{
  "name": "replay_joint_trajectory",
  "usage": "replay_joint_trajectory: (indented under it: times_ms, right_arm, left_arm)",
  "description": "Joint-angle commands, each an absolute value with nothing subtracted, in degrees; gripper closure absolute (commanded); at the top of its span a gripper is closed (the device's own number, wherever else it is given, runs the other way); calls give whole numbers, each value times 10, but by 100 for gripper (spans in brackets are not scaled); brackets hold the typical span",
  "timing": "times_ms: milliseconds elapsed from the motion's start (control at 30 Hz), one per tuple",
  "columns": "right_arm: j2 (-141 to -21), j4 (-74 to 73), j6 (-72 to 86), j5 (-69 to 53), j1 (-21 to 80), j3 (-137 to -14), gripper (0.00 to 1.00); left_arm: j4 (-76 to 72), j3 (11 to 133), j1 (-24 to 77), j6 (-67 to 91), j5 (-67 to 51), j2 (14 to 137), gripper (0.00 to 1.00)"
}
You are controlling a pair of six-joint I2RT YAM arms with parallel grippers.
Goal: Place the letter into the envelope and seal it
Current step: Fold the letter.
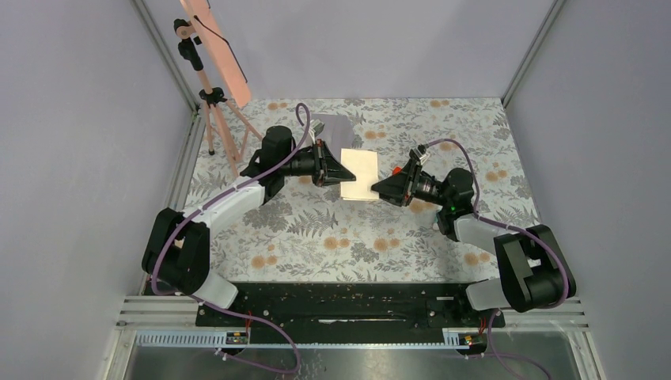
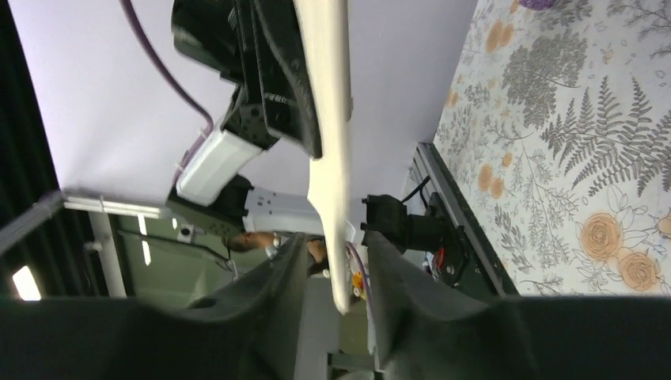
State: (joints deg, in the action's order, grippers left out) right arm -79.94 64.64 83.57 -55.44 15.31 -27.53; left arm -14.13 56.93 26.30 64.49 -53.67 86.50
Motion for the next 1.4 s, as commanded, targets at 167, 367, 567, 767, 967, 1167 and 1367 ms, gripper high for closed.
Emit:
replay_joint_trajectory:
  times_ms: [167, 367, 567, 767, 967, 1167, 1367]
  right_arm:
    - [-796, 718, 846, -598, 152, -265, 83]
    - [-798, 724, 844, -598, 152, -258, 95]
    - [-799, 748, 856, -598, 153, -242, 100]
    - [-808, 755, 865, -597, 152, -246, 58]
    - [-823, 772, 872, -574, 152, -252, 87]
    - [-843, 762, 882, -570, 152, -322, 34]
    - [-884, 761, 887, -549, 148, -377, 33]
  left_arm:
    - [-119, 604, 261, 608, -524, 858, 100]
    - [-103, 611, 261, 600, -520, 858, 100]
    - [-107, 613, 261, 605, -513, 854, 100]
    - [-122, 611, 261, 618, -523, 860, 100]
    - [-126, 608, 261, 620, -522, 856, 100]
    - [-97, 610, 260, 598, -532, 855, 100]
    - [-97, 608, 261, 597, -545, 849, 100]
